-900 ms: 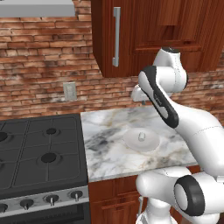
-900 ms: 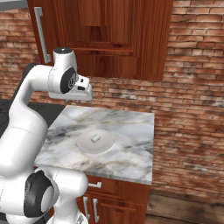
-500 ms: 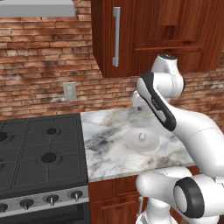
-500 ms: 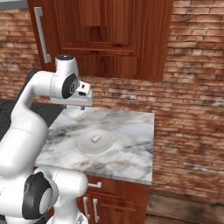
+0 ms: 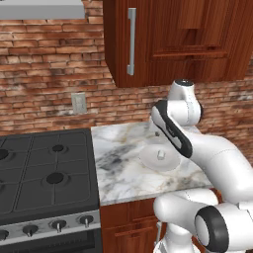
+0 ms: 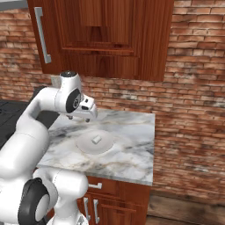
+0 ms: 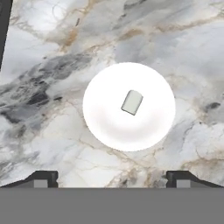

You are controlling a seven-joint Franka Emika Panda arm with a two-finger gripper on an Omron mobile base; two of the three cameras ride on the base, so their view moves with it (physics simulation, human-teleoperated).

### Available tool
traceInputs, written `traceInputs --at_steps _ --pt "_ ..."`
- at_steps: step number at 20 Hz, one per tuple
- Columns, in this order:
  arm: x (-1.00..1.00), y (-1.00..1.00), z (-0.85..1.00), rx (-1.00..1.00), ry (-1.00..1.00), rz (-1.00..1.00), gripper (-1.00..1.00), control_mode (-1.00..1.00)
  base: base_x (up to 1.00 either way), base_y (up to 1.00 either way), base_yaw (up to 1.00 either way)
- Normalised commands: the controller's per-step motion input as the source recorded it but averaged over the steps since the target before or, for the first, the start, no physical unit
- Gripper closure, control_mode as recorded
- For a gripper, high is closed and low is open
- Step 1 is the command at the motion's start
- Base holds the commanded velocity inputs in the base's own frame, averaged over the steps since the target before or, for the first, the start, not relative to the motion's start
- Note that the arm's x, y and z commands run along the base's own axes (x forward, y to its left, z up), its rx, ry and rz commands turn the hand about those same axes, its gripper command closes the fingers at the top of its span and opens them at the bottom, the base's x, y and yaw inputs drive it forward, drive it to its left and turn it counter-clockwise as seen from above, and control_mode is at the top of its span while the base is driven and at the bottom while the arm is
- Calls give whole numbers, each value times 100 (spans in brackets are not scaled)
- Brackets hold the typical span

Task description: Pick up the marshmallow and place it in the cup of hot chocolate on the dining counter.

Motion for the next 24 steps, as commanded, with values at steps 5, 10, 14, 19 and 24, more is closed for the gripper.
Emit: traceInputs --at_steps 5,10,14,19,24 --pt "29 -9 -19 0 13 -22 -100 -100 0 0 0" --pt "19 -9 -17 0 16 -18 -100 -100 0 0 0" --pt "10 -9 -31 0 11 -15 -100 -100 0 0 0" --pt "3 -15 -33 0 4 -11 -100 -100 0 0 0" --pt "10 -9 -35 1 0 -4 -100 -100 0 0 0"
